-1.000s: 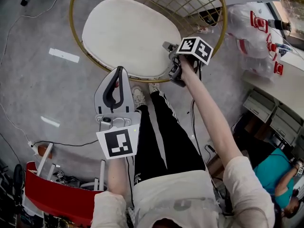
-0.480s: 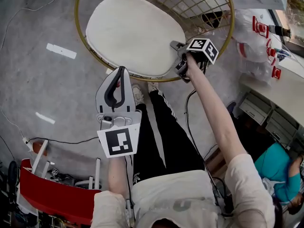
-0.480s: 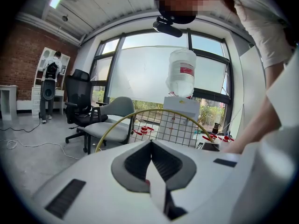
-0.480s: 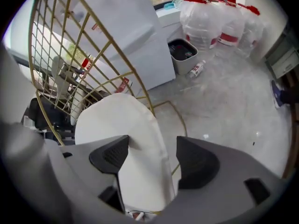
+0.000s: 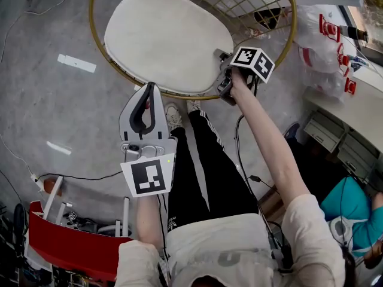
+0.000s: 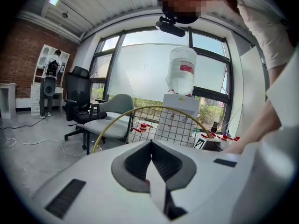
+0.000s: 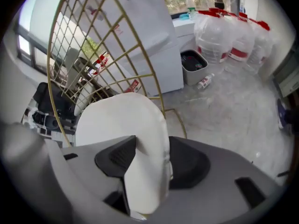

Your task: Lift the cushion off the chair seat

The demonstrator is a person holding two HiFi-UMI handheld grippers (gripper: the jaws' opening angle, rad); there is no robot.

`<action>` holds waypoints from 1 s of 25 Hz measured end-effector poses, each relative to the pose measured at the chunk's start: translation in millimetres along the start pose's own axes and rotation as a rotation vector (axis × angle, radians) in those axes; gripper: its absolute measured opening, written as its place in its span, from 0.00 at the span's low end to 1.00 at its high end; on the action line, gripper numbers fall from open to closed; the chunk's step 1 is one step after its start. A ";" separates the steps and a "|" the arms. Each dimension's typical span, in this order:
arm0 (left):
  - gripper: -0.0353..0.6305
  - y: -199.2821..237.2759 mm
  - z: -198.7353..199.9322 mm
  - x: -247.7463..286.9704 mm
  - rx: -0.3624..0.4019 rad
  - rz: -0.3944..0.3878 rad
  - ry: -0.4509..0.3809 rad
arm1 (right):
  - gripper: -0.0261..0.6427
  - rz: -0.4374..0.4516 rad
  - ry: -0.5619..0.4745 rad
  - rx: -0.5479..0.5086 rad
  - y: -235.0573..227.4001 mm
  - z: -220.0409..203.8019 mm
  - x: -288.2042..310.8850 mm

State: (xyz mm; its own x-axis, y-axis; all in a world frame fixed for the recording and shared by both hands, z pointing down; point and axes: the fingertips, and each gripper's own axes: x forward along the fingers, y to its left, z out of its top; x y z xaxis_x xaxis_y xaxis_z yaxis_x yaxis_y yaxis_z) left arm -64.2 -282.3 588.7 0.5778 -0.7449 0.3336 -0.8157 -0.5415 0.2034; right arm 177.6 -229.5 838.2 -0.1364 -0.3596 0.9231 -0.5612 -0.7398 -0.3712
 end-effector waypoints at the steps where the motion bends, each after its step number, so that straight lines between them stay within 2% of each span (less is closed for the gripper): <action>1: 0.07 -1.1 0.8 0.2 0.000 -0.002 -0.003 | 0.36 -0.010 0.004 -0.018 2.2 -1.7 -3.7; 7: 0.07 -5.2 4.1 -0.4 0.006 -0.009 -0.007 | 0.31 -0.017 0.010 0.057 -0.1 -5.2 -18.5; 11: 0.07 -4.2 1.9 -0.8 0.002 -0.006 -0.004 | 0.28 -0.004 -0.012 -0.005 10.1 -7.3 -36.4; 14: 0.07 -6.9 4.8 1.8 -0.001 -0.004 -0.009 | 0.23 0.039 -0.009 0.002 17.2 -13.0 -49.2; 20: 0.07 -19.6 25.2 5.1 0.022 -0.020 -0.028 | 0.14 0.089 -0.025 -0.023 28.3 -13.1 -70.8; 25: 0.07 -25.6 50.5 4.0 0.028 -0.016 -0.049 | 0.13 0.135 -0.038 -0.055 45.8 -13.1 -96.2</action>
State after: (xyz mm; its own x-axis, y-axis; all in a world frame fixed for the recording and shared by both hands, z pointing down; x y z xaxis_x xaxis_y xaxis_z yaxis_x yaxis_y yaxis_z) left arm -39.5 -291.1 538.4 0.5918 -0.7540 0.2851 -0.8058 -0.5636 0.1818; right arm 154.2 -221.3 733.7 -0.1832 -0.4754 0.8605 -0.5841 -0.6514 -0.4843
